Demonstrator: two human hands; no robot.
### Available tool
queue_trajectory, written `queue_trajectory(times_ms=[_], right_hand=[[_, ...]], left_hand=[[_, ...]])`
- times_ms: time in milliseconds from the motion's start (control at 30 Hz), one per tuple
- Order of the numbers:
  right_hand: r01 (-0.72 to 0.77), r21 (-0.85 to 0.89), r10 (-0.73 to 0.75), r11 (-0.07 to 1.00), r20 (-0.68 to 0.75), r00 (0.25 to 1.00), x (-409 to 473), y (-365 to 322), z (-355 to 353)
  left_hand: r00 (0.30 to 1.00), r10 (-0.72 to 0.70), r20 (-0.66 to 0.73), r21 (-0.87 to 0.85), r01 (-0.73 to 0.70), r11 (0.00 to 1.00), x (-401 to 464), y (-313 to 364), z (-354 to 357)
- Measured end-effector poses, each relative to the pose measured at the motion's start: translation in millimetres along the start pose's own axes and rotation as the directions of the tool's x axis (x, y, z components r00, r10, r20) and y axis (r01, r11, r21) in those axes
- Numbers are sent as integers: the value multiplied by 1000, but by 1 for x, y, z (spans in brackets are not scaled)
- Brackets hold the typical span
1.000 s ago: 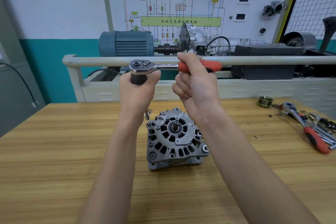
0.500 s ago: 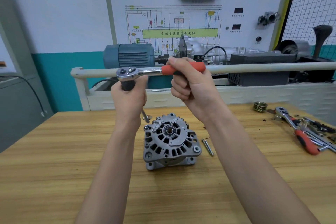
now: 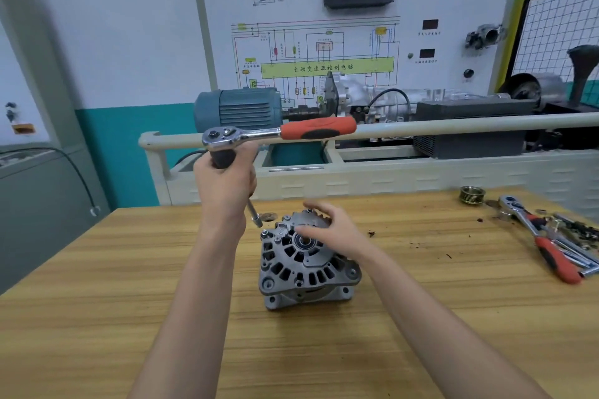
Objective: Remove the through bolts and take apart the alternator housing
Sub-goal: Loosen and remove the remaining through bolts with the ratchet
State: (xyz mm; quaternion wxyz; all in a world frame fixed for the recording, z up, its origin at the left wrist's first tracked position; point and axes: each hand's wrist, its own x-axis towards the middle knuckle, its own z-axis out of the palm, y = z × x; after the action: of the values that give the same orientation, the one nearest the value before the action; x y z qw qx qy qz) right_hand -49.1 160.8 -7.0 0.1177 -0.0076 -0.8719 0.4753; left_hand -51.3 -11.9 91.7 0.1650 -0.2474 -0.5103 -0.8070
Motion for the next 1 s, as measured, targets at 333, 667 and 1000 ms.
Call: queue_trajectory(times_ms=[333,667,1000], right_hand=[[281,-475,-329,834,-19,944,26,-23,38],[304,-541,-410,784,-84,908,29,-26,53],[353,-578,-464,735,-50,884,29,-30,55]], left_hand=[[998,-28,-52,-13,27,1000,8,-9,-14],[1000,0,-16,-17,0,1000,6,-13,-20],[1000,-3,-14,-7,3,1000,10,-13,-32]])
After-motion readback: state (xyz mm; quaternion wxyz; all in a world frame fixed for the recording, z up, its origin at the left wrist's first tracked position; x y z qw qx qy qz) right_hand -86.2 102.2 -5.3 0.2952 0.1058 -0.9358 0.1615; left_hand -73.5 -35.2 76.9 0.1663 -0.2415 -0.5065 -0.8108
